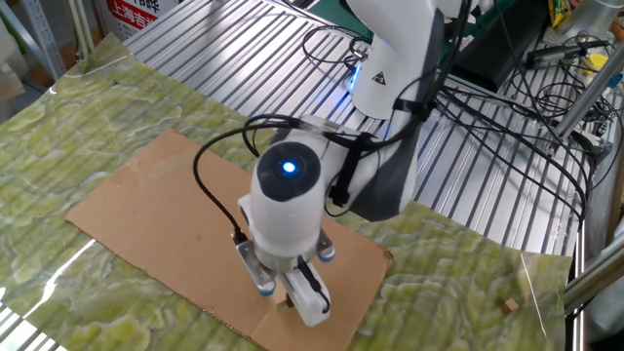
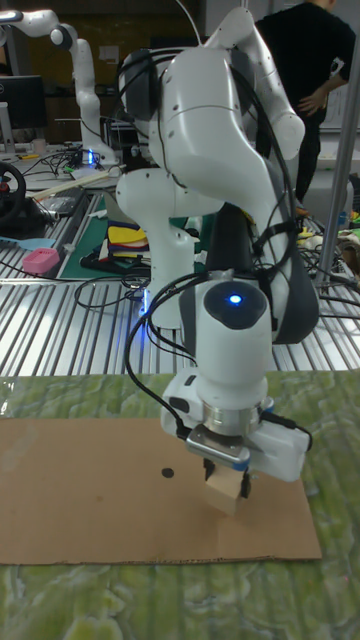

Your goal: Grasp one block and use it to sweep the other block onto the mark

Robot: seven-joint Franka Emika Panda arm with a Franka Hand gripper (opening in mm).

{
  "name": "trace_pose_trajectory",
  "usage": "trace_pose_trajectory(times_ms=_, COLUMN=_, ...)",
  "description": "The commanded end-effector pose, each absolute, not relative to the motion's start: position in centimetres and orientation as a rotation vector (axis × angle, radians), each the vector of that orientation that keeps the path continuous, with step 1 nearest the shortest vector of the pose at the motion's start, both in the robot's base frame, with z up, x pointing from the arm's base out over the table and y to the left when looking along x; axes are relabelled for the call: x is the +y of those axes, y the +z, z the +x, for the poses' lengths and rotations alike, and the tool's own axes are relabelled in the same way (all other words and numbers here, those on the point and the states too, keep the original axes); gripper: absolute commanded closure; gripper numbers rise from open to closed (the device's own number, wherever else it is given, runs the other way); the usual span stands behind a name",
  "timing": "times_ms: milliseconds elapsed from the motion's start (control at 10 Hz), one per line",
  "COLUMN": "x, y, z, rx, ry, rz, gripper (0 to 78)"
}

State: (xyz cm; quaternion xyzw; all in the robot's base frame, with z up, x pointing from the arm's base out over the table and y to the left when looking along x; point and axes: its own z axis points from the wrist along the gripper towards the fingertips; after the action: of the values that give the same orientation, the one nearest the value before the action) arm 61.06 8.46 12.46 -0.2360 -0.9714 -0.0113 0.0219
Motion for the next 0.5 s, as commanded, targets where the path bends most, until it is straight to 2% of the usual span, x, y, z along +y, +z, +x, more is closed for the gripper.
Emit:
trace_pose_trajectory(times_ms=100, x=11.3, y=14.6, z=60.8, rx=-2.963, ry=-0.095, rz=-0.842, gripper=76.3)
trace_pose_trajectory(times_ms=200, x=14.0, y=16.4, z=60.3, rx=-2.927, ry=-0.157, rz=-0.918, gripper=76.3)
trace_pose_trajectory(times_ms=300, x=15.3, y=16.4, z=59.9, rx=-2.937, ry=-0.194, rz=-0.934, gripper=76.3)
trace_pose_trajectory(times_ms=500, x=16.3, y=14.5, z=60.1, rx=-2.986, ry=-0.296, rz=-0.917, gripper=76.3)
